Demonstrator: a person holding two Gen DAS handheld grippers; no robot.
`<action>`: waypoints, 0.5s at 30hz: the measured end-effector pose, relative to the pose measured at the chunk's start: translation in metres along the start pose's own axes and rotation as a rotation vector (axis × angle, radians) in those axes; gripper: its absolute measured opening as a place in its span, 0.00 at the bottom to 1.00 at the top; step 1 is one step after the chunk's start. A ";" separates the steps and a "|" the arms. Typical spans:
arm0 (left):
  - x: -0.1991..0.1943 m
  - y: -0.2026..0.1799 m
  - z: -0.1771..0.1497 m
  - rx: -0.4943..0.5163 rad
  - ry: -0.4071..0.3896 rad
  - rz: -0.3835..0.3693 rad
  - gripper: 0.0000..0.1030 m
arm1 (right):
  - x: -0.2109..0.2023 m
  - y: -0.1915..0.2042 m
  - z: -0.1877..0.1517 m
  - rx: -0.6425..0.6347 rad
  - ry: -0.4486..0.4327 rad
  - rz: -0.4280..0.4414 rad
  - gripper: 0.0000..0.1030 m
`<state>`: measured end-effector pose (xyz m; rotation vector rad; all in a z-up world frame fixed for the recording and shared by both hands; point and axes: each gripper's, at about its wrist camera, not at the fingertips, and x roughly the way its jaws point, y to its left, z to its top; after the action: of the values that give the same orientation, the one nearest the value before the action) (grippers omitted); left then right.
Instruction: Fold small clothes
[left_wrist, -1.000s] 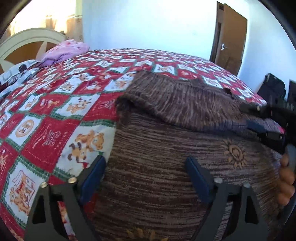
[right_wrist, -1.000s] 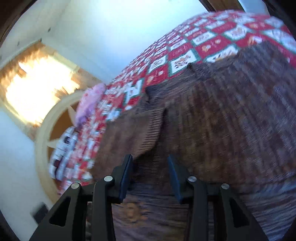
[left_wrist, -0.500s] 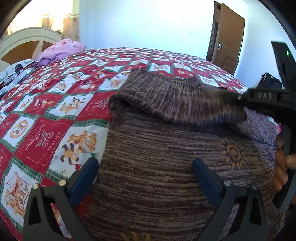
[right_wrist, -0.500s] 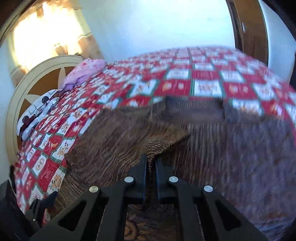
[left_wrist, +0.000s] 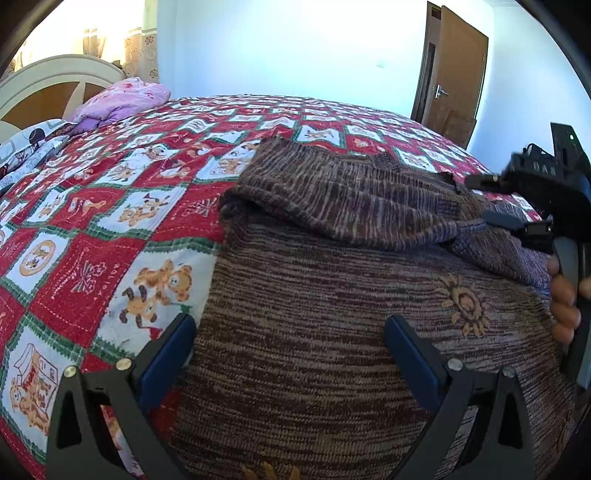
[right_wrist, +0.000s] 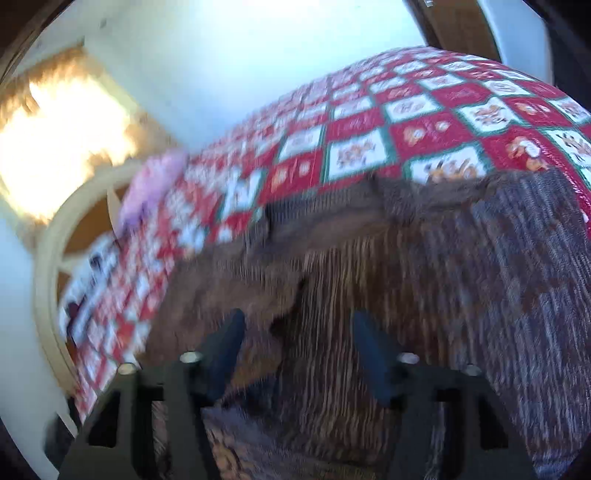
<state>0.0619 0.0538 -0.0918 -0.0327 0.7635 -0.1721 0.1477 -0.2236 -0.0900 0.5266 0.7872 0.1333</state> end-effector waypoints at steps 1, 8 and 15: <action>0.000 0.000 0.000 -0.001 0.000 -0.001 1.00 | 0.003 0.001 0.004 -0.011 -0.005 -0.008 0.61; 0.000 0.000 0.000 -0.001 0.001 -0.002 1.00 | 0.050 0.038 0.010 -0.215 0.061 -0.148 0.25; 0.001 0.000 0.000 -0.003 -0.001 -0.004 1.00 | 0.037 0.073 0.019 -0.439 -0.042 -0.243 0.07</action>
<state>0.0623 0.0539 -0.0922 -0.0370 0.7628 -0.1753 0.1930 -0.1562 -0.0664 0.0177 0.7470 0.0664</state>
